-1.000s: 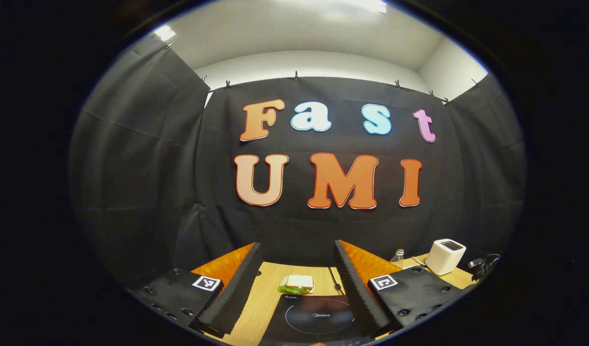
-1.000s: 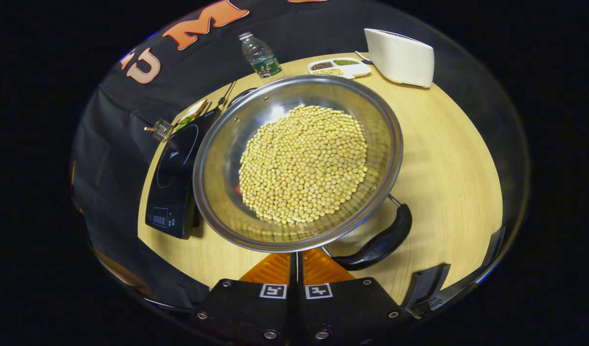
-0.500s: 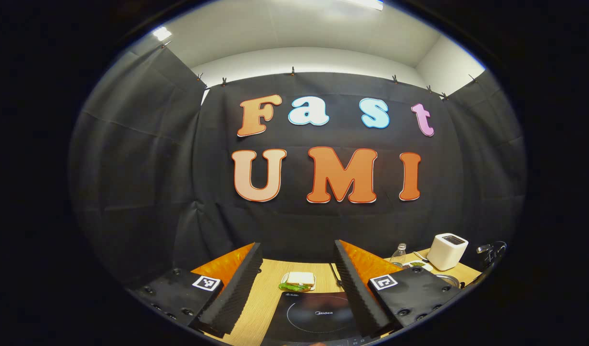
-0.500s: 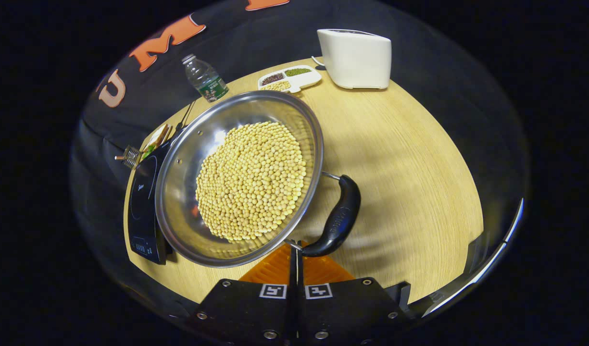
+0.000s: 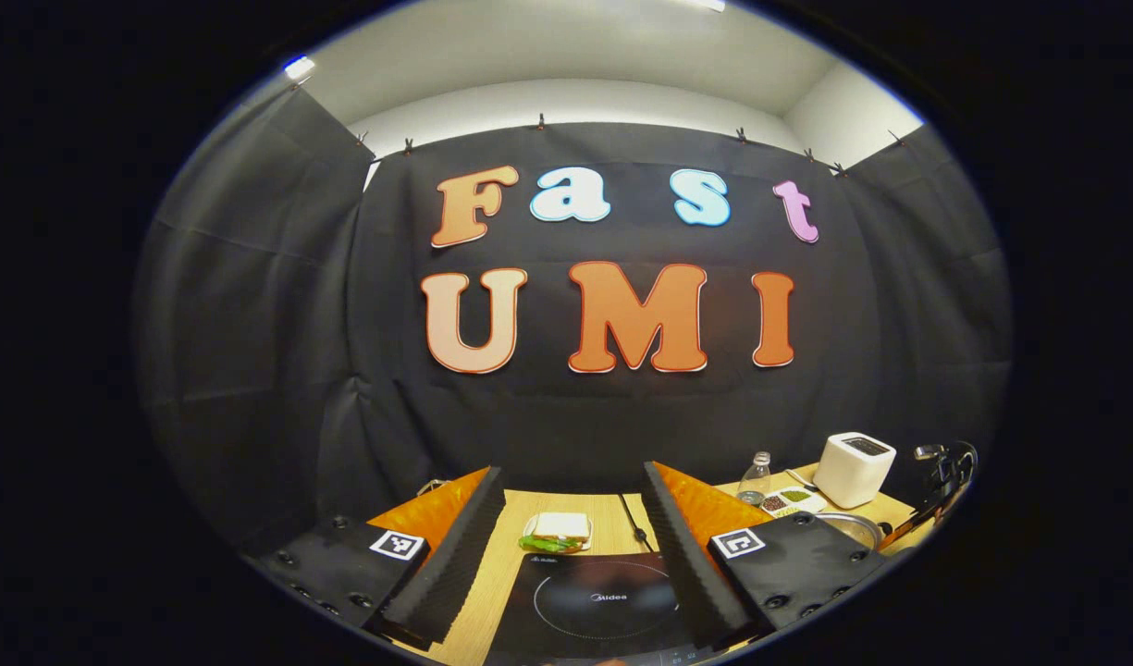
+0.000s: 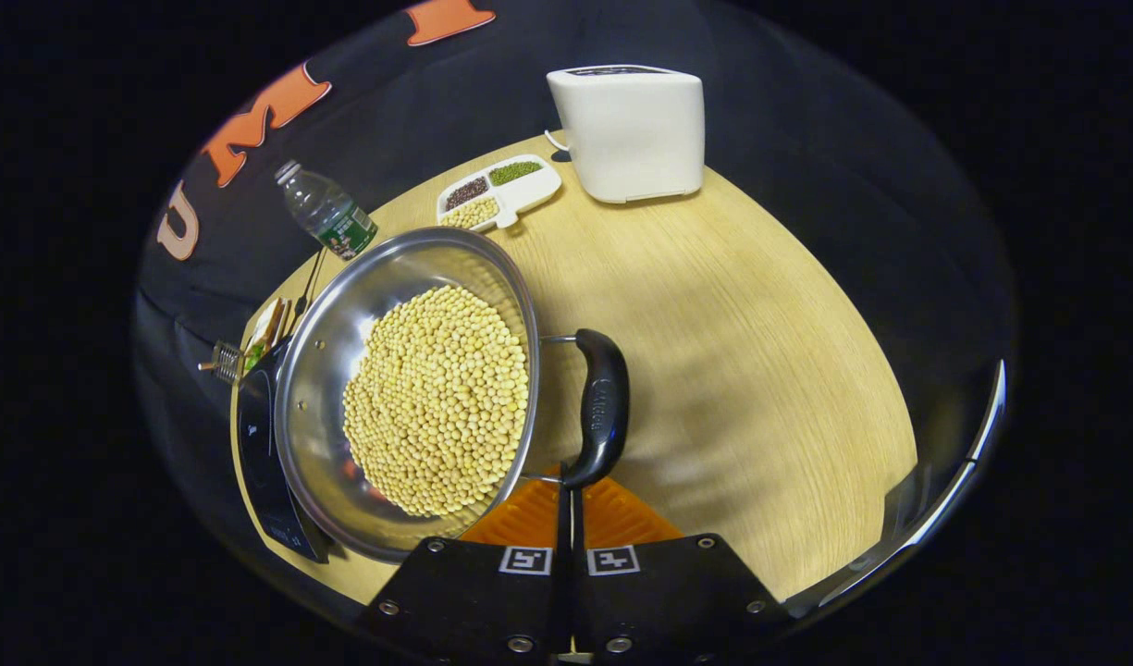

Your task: First push the handle of the pot to place it horizontally, then grasp the pot with both hands and set it on the induction cooktop.

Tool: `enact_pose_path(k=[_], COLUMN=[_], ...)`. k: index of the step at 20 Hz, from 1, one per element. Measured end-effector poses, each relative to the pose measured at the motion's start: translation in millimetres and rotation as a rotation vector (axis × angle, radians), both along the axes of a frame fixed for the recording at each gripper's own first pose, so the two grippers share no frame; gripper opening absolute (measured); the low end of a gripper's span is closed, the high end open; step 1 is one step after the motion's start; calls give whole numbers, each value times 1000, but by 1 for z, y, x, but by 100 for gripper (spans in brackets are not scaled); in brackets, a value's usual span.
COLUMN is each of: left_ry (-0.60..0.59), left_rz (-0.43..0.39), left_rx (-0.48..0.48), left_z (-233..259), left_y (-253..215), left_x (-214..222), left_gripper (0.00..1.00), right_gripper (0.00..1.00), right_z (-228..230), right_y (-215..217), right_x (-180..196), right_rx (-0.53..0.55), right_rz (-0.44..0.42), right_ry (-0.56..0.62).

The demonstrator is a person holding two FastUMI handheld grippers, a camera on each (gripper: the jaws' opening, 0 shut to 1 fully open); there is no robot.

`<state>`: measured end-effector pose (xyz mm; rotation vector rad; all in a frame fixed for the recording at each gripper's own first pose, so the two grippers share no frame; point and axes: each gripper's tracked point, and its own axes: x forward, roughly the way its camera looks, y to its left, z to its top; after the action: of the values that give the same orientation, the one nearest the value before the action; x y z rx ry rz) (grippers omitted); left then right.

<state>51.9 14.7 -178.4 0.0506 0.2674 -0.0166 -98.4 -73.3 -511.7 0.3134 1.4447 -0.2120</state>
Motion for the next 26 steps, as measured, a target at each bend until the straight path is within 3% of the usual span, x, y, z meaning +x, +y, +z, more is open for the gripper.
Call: enact_pose_path(k=[18,22,26], left_ry=[218,319,483], left_rz=[-100,-129,-185], left_rx=[-73,-101,-164], left_z=[-113,-150,-197], left_y=[-64,-91,-133], left_x=[19,21,15], left_gripper=[99,98,97], right_gripper=[0,0,5], right_z=[-29,-16,17], right_y=[-27,-27,-24], right_x=[82,85,100], right_rx=[-77,-26,15], right_rz=[-16,-38,-23], right_ry=[-99,-113,-220])
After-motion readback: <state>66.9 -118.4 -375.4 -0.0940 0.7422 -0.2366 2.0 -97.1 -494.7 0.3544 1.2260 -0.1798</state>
